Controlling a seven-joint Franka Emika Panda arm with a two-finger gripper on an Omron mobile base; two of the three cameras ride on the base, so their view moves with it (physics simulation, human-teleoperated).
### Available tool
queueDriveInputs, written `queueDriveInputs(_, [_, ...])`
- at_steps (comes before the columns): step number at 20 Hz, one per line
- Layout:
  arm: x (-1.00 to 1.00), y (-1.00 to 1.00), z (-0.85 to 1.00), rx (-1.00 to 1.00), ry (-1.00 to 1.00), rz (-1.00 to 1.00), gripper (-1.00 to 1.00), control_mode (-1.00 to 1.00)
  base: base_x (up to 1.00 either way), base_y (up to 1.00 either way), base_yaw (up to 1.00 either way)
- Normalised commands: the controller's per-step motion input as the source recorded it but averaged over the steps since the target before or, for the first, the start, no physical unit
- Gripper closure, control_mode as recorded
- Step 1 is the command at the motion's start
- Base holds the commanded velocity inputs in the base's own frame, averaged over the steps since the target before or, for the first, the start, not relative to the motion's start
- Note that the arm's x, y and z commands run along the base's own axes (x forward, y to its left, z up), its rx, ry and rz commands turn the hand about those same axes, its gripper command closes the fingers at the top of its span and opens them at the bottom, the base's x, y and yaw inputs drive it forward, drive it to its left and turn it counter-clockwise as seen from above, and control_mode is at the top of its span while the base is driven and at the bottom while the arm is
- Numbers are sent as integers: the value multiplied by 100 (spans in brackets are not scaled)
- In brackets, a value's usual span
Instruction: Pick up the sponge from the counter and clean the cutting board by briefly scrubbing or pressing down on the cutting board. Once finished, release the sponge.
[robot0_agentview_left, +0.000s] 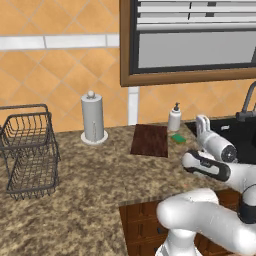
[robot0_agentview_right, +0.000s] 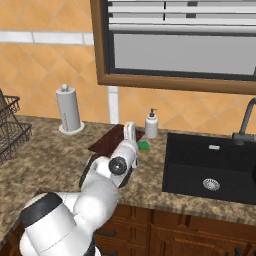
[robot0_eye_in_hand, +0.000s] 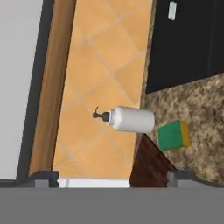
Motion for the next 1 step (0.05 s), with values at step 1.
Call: queueDriveInputs(1, [-14,-21,100,12,-18,21,-100,-100,0,0,0])
